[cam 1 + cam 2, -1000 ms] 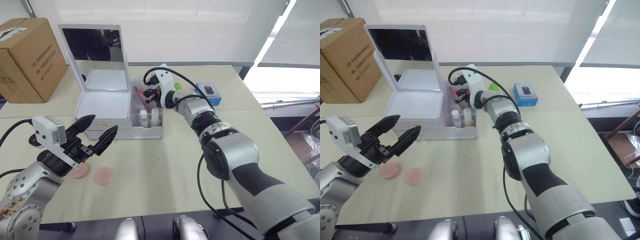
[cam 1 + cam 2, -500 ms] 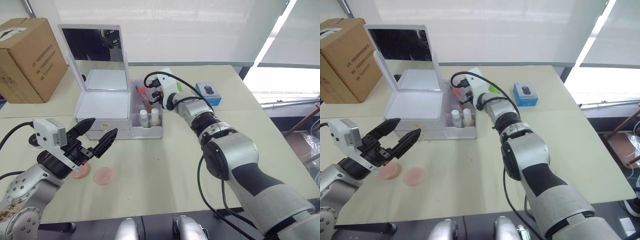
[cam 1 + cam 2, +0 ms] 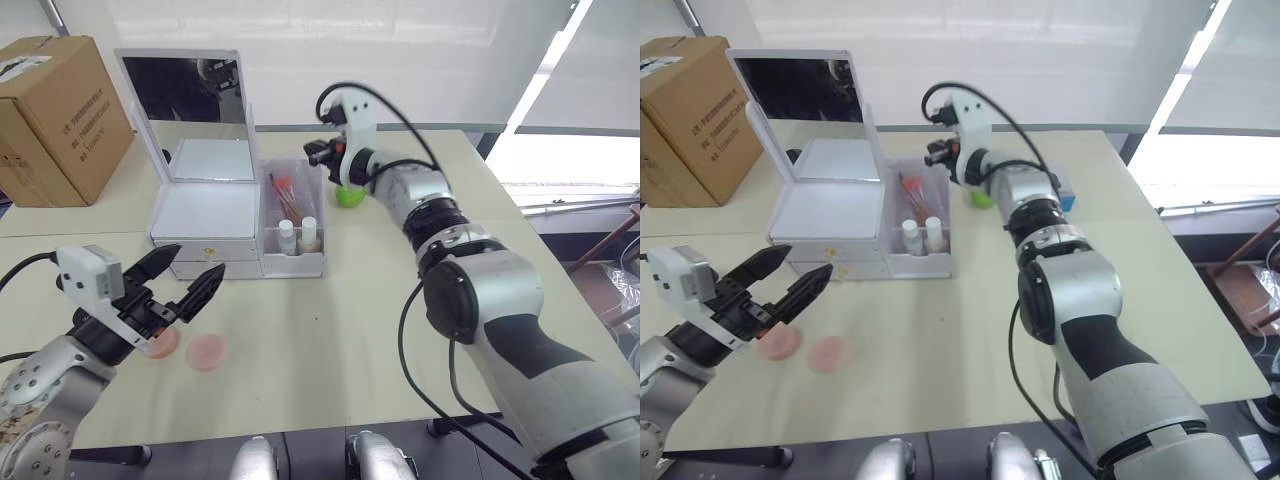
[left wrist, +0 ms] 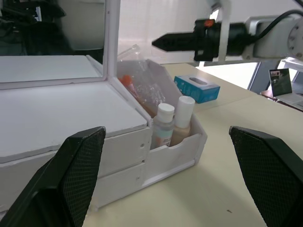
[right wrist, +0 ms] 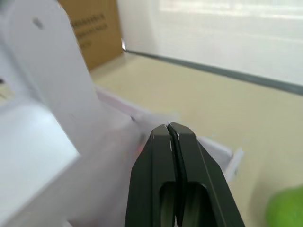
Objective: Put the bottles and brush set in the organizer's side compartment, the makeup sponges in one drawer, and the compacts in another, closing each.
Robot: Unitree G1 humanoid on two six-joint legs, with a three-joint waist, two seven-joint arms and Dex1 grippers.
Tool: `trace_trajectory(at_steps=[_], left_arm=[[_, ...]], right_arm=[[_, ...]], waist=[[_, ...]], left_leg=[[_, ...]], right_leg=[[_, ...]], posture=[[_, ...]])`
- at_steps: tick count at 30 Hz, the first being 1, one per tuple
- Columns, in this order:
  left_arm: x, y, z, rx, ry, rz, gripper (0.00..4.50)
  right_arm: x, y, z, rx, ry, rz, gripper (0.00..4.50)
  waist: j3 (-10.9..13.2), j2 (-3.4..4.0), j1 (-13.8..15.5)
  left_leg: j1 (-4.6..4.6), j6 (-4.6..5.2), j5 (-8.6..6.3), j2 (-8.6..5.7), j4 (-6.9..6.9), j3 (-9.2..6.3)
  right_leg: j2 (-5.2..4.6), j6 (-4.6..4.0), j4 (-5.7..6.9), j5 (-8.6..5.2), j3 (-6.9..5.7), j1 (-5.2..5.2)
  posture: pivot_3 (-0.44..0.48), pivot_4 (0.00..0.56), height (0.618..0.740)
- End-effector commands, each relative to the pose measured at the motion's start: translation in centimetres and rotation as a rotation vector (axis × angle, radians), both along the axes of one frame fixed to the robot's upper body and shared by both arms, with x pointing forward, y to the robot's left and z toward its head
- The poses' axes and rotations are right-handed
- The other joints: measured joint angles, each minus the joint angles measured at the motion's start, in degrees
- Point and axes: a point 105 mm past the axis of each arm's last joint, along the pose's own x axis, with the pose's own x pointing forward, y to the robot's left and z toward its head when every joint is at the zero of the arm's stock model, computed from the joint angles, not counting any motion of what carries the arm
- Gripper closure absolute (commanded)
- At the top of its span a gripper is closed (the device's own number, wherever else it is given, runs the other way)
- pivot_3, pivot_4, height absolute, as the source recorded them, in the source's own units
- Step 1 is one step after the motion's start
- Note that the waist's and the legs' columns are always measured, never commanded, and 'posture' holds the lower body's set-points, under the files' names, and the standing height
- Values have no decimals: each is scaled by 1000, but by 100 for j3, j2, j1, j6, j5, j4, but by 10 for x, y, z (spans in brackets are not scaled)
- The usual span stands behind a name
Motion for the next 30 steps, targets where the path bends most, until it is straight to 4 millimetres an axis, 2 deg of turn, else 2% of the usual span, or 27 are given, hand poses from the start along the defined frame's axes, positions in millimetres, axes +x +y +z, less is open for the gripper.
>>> trace_trajectory(at_steps=[1, 3, 5, 8, 10, 11, 13, 16, 19, 20, 24, 27, 30], left_arm=[[-3, 33, 1, 82, 10, 58, 0], [-5, 55, -5, 131, 58, 83, 0], [-9, 79, -10, 176, 103, 114, 0], [-18, 113, -11, 232, 150, 149, 0], [-24, 134, -10, 242, 184, 173, 0], [-27, 145, -10, 254, 200, 193, 0], [-33, 161, -10, 268, 227, 217, 0], [-42, 192, -9, 288, 261, 285, 0], [-52, 223, -11, 308, 295, 358, 0], [-55, 232, -12, 314, 304, 379, 0], [-64, 257, -14, 329, 329, 436, 0], [-65, 262, -15, 331, 328, 439, 0], [-63, 260, -21, 332, 324, 423, 0]], right_arm=[[-25, -16, 41, 146, -67, 192, 4444], [-48, -35, 39, 155, -89, 243, 4444], [-75, -56, 26, 110, -112, 255, 4444], [-114, -88, -3, -15, -132, 245, 3910], [-137, -112, -24, -98, -122, 237, 3222], [-145, -123, -35, -146, -113, 221, 2855], [-160, -141, -50, -223, -108, 198, 2224], [-184, -168, -61, -223, -109, 186, 1172], [-194, -195, -81, -290, -77, 125, 150], [-196, -205, -88, -311, -66, 99, 26], [-197, -244, -110, -405, -48, -8, 26], [-196, -247, -112, -408, -64, -14, 26], [-194, -234, -113, -374, -83, 5, 26]], waist=[[0, 0, 14], [-5, -8, 55], [-9, -14, 93], [-7, -11, 126], [0, 1, 116], [0, 0, 106], [-2, -2, 97], [-5, -9, 71], [-5, -13, 47], [-5, -14, 49], [-3, -32, 47], [-3, -32, 54], [-4, -34, 58]], left_leg=[[0, 0, 0, 1, -2, 0], [-1, 0, 0, 1, -3, 0], [-3, -1, -1, 2, -3, 0], [-7, -3, -1, 2, -4, 14], [-3, -3, -2, 3, -4, 25], [0, -3, -2, 5, -7, 30], [19, -5, -3, 7, -14, 33], [38, -23, -14, 8, -26, 36], [41, -29, -18, 8, -30, 36], [45, -35, -21, 9, -31, 37], [65, -64, -39, 9, -33, 45], [66, -75, -46, 15, -38, 59], [67, -97, -59, 19, -42, 67]], right_leg=[[0, 0, 0, 0, -1, -1], [-2, -1, -1, -2, -3, -1], [-7, -3, -3, -7, -9, 0], [-15, -31, -4, -25, -7, -10], [-17, -27, -3, -29, -2, -15], [-17, 7, -3, -50, 0, -18], [-16, 4, -1, -56, 0, -13], [-16, -2, -3, -62, 5, -15], [-14, -4, -2, -64, 6, -15], [-14, -5, -4, -65, 5, -22], [-19, -6, -10, -68, 6, -20], [-27, -6, -9, -68, 4, -23], [-27, -6, -5, -67, 3, -25]], posture=[[0, 150, 729], [0, 150, 729], [0, 150, 729], [0, 150, 729], [0, 150, 729], [0, 150, 729], [0, 150, 729], [0, 150, 729], [0, 150, 729], [0, 150, 729], [0, 150, 729], [0, 150, 729], [0, 150, 729]])
